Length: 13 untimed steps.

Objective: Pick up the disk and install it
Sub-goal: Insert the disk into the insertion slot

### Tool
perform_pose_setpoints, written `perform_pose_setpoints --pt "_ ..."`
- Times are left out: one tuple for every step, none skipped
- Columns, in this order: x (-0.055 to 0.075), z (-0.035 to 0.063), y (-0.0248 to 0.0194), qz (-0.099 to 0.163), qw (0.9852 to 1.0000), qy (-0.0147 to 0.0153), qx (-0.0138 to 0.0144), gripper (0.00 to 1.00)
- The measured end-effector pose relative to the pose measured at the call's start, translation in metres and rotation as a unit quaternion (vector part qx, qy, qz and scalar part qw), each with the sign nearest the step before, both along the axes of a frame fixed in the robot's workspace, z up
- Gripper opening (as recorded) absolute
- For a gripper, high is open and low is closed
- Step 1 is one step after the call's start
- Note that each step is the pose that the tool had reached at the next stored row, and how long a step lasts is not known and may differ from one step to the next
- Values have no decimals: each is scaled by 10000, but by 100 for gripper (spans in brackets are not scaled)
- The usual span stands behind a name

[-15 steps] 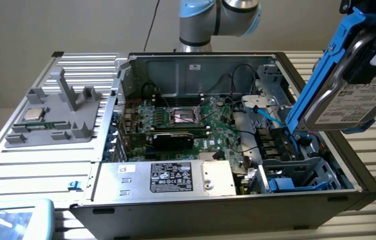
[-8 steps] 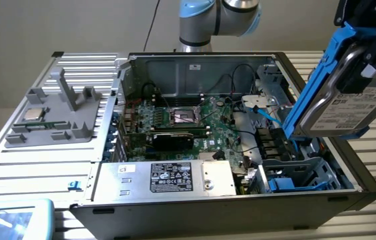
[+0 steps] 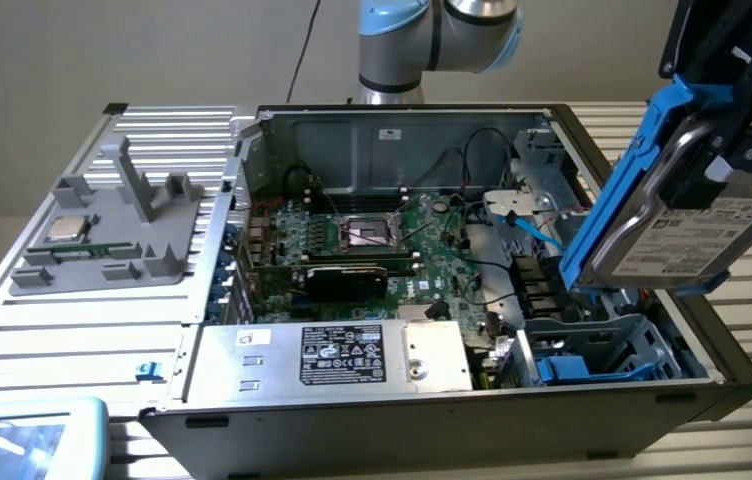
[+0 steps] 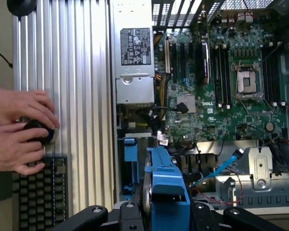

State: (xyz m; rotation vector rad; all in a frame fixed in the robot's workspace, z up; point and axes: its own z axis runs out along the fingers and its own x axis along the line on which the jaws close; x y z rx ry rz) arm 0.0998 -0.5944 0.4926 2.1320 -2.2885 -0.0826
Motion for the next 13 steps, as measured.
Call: perform_pose_setpoints --pt "0 -18 -5 -32 10000 0 -1 37" --pt "0 -35 -8 -64 10000 0 -1 37" --pt "0 -54 -11 -95 10000 0 0 37" --pt "0 -72 -14 -122 9999 0 -1 37" --pt "0 -90 -18 -147 9999 0 -1 37" --pt "-1 -108 -20 -167 9999 0 -1 37" --pt "-3 -126 -22 -180 9998 0 -1 37" --pt "-6 -143 -23 -187 9998 0 -1 37" --pt "-12 -162 -25 -188 9998 0 -1 37" --pt "-21 -180 -27 -188 9998 0 1 37" --pt "-33 -200 -28 -185 9998 0 7 37" --pt "-40 -219 -33 -179 9998 0 18 37" --pt "-41 -237 -40 -174 9998 0 27 37"
